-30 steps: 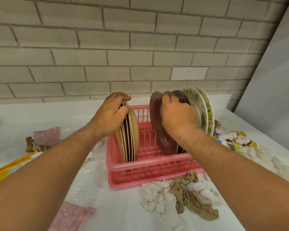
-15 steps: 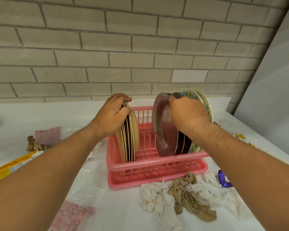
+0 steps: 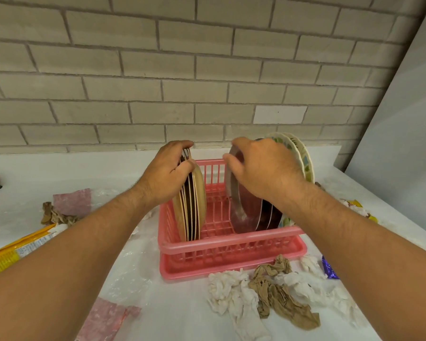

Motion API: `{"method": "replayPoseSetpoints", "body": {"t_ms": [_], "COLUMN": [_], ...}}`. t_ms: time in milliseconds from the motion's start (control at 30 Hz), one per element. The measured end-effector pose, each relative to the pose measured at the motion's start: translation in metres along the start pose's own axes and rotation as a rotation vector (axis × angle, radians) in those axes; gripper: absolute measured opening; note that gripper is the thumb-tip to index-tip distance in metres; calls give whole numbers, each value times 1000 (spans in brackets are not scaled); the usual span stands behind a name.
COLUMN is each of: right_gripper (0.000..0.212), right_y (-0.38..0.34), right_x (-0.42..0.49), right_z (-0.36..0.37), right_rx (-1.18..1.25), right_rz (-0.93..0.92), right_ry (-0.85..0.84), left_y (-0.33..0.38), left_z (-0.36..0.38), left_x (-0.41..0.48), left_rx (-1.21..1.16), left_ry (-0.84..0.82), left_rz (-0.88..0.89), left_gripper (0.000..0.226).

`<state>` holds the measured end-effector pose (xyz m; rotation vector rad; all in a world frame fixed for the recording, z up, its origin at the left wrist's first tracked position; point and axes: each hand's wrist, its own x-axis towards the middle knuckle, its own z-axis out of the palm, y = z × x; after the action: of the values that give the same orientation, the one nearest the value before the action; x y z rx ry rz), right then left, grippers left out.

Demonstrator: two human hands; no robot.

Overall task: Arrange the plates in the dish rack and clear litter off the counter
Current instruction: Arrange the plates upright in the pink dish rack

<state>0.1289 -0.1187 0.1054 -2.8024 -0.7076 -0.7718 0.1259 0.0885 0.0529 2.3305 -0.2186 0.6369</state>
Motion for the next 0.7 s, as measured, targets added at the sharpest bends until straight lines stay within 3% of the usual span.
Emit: {"method": "replayPoseSetpoints", "body": {"t_ms": [167, 333, 600, 700], "right_gripper": [37, 37, 18, 22], "right_y": [-30, -39, -44, -43], "right_x": [-11, -19, -15, -8], "right_z": [23, 36, 40, 35], "right_rx": [475, 676, 412, 277], "right_rz": [34, 73, 216, 225], "right_ry": [-177, -219, -241, -272], "left_y": [-2, -2, -3, -5], "left_z": [1, -1, -2, -2], "left_x": [-1, 0, -1, -1], "left_rx": [-47, -15, -58, -10], "left_ry": [18, 15, -31, -15], "left_rz": [-24, 56, 12, 30], "left_gripper": [42, 32, 34, 34]}}
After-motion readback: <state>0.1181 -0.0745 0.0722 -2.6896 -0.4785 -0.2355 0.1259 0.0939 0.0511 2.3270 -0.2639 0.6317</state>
